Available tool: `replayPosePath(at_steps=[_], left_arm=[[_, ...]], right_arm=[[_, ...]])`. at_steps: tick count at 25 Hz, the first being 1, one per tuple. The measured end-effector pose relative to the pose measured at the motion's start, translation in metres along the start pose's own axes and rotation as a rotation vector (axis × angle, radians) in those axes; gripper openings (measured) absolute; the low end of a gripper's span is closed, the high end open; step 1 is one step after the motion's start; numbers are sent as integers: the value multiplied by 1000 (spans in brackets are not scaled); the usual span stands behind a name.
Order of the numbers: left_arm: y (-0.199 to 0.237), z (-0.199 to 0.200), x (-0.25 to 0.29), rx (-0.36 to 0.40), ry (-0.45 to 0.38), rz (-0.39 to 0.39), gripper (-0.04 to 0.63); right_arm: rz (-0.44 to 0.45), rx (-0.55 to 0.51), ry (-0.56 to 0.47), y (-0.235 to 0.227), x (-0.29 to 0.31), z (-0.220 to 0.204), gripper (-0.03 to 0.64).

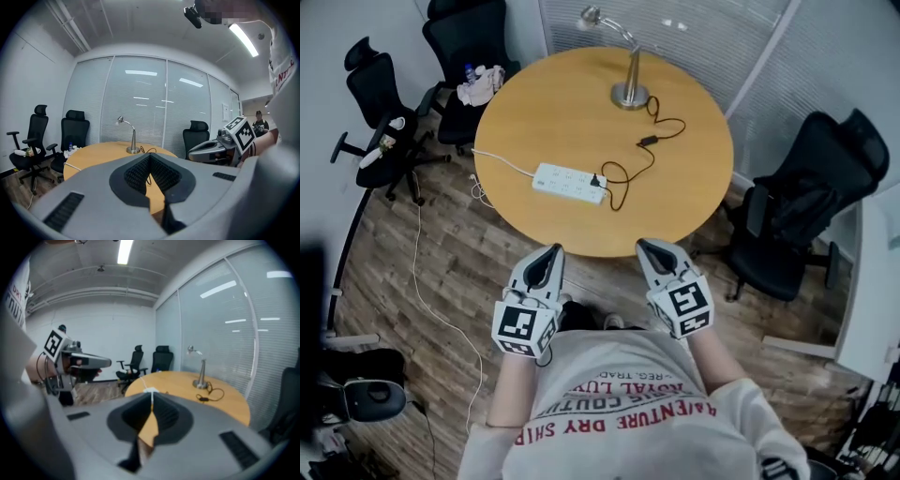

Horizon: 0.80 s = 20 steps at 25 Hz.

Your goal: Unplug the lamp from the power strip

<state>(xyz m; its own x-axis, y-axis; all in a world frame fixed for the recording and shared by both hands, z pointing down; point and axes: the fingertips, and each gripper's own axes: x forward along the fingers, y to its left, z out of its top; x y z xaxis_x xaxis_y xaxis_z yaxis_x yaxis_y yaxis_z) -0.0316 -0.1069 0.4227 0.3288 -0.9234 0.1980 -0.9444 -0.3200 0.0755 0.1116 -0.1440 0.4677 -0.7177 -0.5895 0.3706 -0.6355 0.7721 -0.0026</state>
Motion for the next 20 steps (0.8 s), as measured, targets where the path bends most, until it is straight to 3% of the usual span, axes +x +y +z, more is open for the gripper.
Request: replayPosePath(at_steps=[6, 11, 15, 20], left_arm=[[39, -1, 54, -15, 30, -67, 28], [75, -2, 105, 30, 85, -151, 28], [103, -12, 139, 67, 126, -218, 26], [132, -44, 173, 63, 201, -286, 28]], right_arm=[[-67, 39, 34, -25, 44, 7, 29], [-156, 107, 36, -51, 89, 22, 29], [-178, 136, 55, -58, 125, 25, 29], [-148, 151, 159, -56, 171, 10, 31]])
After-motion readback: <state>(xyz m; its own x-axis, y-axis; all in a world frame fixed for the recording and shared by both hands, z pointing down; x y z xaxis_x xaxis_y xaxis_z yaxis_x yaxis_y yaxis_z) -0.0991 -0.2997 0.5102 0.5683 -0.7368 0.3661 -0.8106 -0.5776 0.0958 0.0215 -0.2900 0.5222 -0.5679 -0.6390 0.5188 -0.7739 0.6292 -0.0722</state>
